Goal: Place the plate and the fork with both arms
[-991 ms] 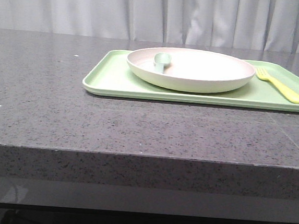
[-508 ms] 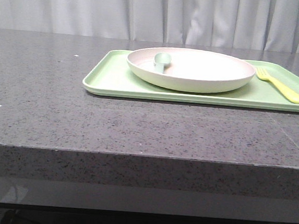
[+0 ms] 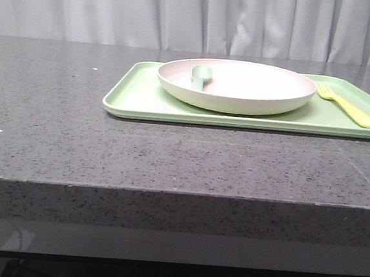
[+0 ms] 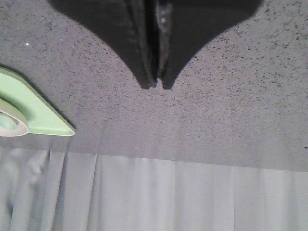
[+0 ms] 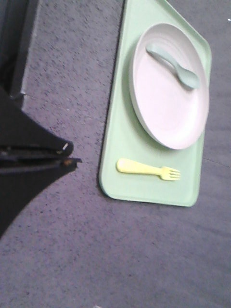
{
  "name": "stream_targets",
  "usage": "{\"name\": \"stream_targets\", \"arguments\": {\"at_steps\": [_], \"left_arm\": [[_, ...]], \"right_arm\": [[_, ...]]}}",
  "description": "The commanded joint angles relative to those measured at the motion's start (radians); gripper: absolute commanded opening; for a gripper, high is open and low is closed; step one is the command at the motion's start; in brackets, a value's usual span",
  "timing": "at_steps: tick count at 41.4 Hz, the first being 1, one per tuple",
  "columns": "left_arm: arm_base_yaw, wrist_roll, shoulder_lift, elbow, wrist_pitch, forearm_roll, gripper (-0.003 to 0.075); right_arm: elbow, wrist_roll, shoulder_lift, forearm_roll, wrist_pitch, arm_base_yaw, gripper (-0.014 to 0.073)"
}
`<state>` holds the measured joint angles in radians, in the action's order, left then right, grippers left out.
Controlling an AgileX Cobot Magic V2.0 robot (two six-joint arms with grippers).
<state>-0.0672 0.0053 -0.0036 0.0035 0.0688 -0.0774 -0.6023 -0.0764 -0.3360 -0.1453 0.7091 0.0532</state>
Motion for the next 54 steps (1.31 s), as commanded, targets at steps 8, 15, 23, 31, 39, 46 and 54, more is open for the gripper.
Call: {"name": "stream_targets", "arguments": {"at_steps": [8,15,23,31,39,46,54], "left_arm": [[-0.007,0.004,-0.025,0.007,-0.085,-0.007,-0.002],[-0.007,0.004,-0.025,0.007,-0.085,-0.007,-0.002],[-0.007,0.004,-0.025,0.007,-0.085,-0.007,-0.002],[-0.007,0.004,-0.023,0.007,-0.085,-0.007,-0.002],[-0.007,0.004,-0.023,0.007,-0.085,-0.007,-0.002],[-0.007,0.004,-0.023,0.007,-0.085,-0.007,-0.002],[-0.007,0.004,-0.023,0.007,-0.085,-0.007,-0.002]], "right_arm": [[0.403,-0.005,0.22,0.008,-0.569,-0.001,-0.0118],[0.584,-0.005,0.32,0.006,-0.694,-0.027,-0.0118],[0.624,-0.005,0.365,0.005,-0.665,-0.051,-0.0118],[0.624,-0.005,0.364,0.005,-0.665,-0.048,-0.0118],[0.624,-0.005,0.364,0.006,-0.678,-0.048,-0.0118],[0.624,0.014,0.364,0.062,-0.709,-0.048,-0.0118],[0.624,0.076,0.365,0.071,-0.726,-0.049,-0.0118]]}}
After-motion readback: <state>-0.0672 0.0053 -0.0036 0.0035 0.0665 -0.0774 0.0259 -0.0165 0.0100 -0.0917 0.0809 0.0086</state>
